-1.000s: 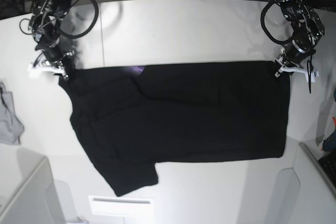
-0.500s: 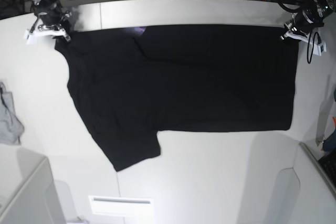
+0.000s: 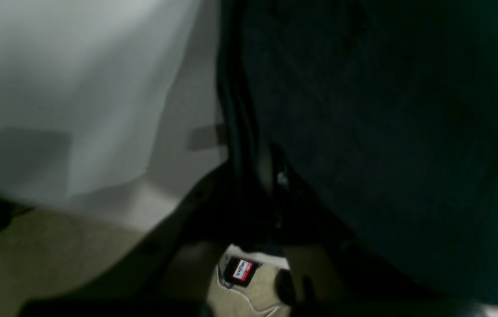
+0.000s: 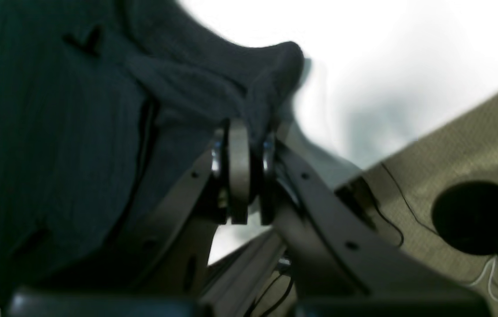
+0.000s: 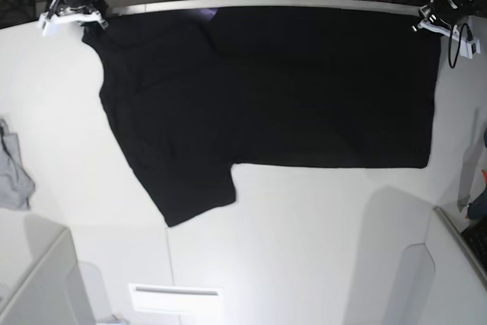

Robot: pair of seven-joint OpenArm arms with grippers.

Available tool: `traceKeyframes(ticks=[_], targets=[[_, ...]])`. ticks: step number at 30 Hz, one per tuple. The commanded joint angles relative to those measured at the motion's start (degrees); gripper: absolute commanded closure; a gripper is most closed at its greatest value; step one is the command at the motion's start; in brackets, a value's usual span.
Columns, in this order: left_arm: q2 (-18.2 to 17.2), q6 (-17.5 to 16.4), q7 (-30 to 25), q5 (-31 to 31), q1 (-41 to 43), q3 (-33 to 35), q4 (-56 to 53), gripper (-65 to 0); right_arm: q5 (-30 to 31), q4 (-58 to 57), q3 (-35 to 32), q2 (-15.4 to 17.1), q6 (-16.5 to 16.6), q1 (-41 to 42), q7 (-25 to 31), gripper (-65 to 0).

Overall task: Fold the T-shirt properly
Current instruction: 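Lower the shirt and drag it further toward the robot with both grippers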

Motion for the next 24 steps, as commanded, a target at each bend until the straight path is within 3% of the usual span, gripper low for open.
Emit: traceKeyframes(ticks=[1,20,21,23,24], targets=[[-0.7,-0.3,-0.7,-0.1,0.4,-0.6,0.7,0.0,0.7,1.1,0.3,0.6,0.5,-0.5,1.7,0.0],[-0.7,-0.3,-0.7,-0.1,0.4,-1.0,0.8,0.0,0.8,1.1,0.3,0.3,0.4,-1.8,0.9,0.0],[-0.7,-0.3,-0.7,-0.1,0.4,-1.0,0.8,0.0,0.8,1.1,0.3,0.3,0.4,-1.9,0.7,-1.5],[-0.7,-0.3,-0.7,-0.1,0.4,-1.0,0.8,0.0,0.8,1.8,0.3,0.3,0.4,-1.9,0.8,-17.3],[-0.7,-0.3,-0.7,-0.1,0.4,-1.0,0.8,-3.9,0.8,1.9,0.3,0.2,0.4,-1.9,0.8,-23.3]])
